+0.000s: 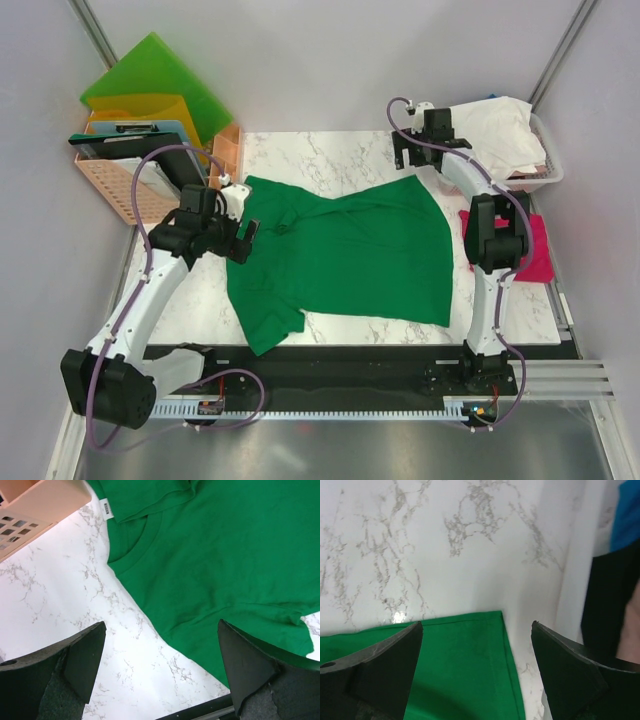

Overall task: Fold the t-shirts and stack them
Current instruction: Fold the flattened tshirt in 1/3 of the way

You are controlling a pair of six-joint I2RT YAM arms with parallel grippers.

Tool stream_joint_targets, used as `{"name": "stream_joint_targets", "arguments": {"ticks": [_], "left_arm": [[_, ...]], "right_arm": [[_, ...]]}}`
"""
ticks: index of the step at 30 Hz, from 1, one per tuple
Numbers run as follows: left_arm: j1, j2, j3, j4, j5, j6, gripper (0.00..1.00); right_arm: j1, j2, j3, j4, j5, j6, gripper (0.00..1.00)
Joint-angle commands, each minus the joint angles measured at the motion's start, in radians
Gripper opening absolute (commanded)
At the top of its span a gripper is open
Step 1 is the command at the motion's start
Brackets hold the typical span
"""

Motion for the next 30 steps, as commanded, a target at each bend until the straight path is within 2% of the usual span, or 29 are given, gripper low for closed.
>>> {"name": "stream_joint_targets", "arguments": {"ticks": [1,4,11,21,30], "left_arm": [[0.002,0.001,-0.007,0.065,-0.07,-0.028,1.0],[0.002,0.007,-0.012,0.066,-0.051,-0.022,1.0],[0.002,-0.007,-0.037,0.069,-0.047,-0.007,1.0],[0.002,-0.027,-0.064,0.076,-0.045,0.009,1.0],[0.002,-0.016,-0.067,0.086,-0.036,0.009,1.0]], "right_arm": [[-0.047,-0.05,-0.137,0.051,0.383,-0.014,0.98],[-0.019,-0.067,-0.159,0.09,0.399,-0.026,0.98],[0.053,0.063,0.035,-0.134,0.267,-0.02,0.98],[0.107,0.189,0.137,-0.223,0.233,-0.024,0.98],[0.107,0.186,0.096,-0.212,0.238,-0.05,0.98]]}}
